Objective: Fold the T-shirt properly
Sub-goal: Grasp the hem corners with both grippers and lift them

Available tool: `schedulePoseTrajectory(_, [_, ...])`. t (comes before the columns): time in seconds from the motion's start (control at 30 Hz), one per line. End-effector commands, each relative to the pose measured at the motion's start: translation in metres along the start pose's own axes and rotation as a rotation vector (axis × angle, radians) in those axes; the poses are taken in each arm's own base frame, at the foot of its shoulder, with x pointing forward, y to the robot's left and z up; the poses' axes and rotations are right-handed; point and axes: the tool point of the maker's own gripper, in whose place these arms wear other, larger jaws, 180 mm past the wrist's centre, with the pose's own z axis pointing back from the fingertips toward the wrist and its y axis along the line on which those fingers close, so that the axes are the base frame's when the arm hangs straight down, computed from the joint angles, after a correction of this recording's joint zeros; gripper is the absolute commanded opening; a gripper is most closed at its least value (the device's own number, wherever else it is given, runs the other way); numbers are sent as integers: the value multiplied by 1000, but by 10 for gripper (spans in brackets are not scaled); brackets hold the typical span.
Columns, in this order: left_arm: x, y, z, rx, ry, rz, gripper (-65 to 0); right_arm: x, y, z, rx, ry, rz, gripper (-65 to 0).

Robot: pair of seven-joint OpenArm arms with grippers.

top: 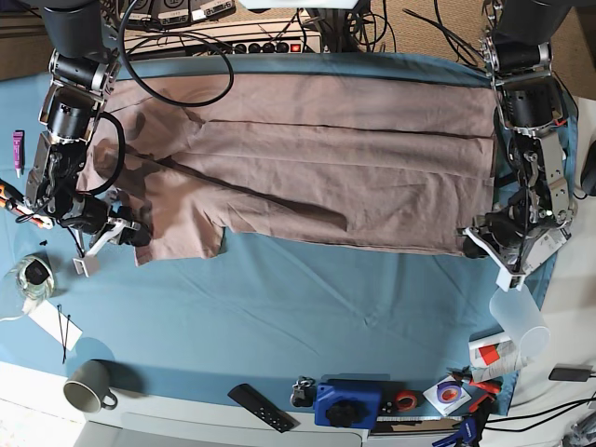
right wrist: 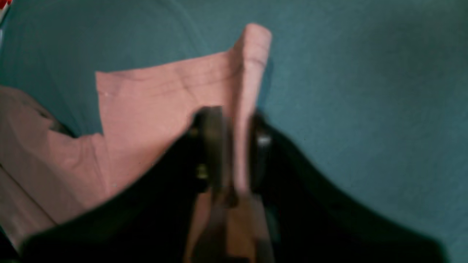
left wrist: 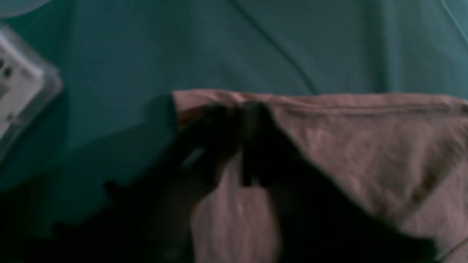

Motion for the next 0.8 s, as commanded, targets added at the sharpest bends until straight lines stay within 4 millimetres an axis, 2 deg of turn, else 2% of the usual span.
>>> schedulePoseTrajectory(0.0, [-14, 3, 1, 11, 82, -9, -650, 10, -3, 7, -17, -2, 19, -650])
schedulePoseTrajectory(0.23, [-17, -5, 4, -31, 111, 17, -650, 20, 0, 11, -16, -30, 40, -650])
schedulePoseTrajectory(0.4, [-2, -12, 11, -40, 78, 37, -650, 53, 16, 26, 3, -125, 107, -650])
schedulePoseTrajectory(0.53, [5, -26, 21, -81, 92, 27, -650, 69, 30, 36, 5, -159, 173, -650])
schedulePoseTrajectory(0.77, [15, -53, 38, -179, 107, 6, -650, 75, 43, 46, 4, -158, 243, -650])
